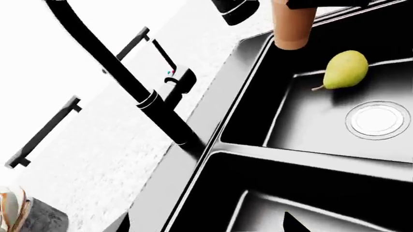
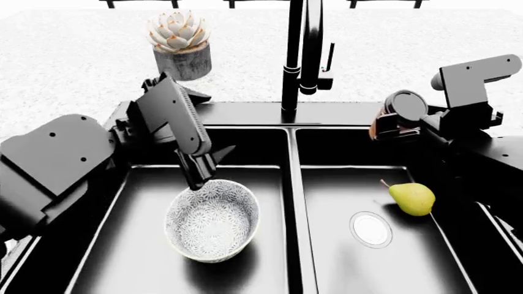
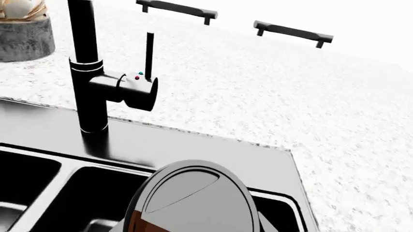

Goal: Pick the bowl and cup and place them in the sink. Then turn on the water.

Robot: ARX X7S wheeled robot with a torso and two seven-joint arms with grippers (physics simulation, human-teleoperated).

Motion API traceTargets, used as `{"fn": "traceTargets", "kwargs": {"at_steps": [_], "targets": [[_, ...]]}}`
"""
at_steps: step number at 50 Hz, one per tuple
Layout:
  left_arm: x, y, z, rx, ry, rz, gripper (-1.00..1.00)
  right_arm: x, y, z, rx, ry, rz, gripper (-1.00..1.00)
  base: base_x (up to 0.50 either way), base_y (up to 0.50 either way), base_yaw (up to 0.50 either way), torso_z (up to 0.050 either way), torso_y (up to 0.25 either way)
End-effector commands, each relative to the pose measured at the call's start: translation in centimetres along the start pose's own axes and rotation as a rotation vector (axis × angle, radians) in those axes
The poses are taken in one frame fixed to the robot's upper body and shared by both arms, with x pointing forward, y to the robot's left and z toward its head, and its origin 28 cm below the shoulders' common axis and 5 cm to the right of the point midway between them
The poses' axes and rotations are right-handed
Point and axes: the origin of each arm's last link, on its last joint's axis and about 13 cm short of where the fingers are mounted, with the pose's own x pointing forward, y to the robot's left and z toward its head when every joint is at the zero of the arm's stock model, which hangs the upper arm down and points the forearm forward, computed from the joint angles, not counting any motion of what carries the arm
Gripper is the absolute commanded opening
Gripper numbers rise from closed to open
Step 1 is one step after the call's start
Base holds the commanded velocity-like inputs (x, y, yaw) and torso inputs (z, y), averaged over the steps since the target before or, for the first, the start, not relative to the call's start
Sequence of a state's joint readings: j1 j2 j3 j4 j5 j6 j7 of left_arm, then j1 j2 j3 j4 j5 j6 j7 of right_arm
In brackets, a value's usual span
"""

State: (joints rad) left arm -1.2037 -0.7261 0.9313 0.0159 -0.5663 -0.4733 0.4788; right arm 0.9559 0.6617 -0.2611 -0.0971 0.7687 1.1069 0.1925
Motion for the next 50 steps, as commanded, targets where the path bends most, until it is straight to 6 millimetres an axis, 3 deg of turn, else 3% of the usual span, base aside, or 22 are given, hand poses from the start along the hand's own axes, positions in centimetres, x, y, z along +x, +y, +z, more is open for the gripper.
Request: {"fn": "traceTargets", "kwargs": {"at_steps": [1, 19, 50], "targets": [[-0.7, 1.5, -0.6, -0.065, -0.009, 0.234, 1.0, 1.4, 0.9, -0.4, -0.001, 0.009, 0.031, -1.0, 0.0, 0.0, 0.0, 0.0, 0.0], [-1.0, 4.1, -0.7, -0.125, -0.04, 0.536, 1.0, 2.3, 2.2, -0.5, -0.078, 0.142, 0.145, -1.0, 0.0, 0.0, 0.0, 0.0, 0.001], [-1.0, 4.0, -0.8, -0.151, -0.063, 0.541, 1.0, 3.4, 3.9, -3.0, -0.082, 0.26, 0.239, -1.0, 0.0, 0.0, 0.0, 0.0, 0.0]]}}
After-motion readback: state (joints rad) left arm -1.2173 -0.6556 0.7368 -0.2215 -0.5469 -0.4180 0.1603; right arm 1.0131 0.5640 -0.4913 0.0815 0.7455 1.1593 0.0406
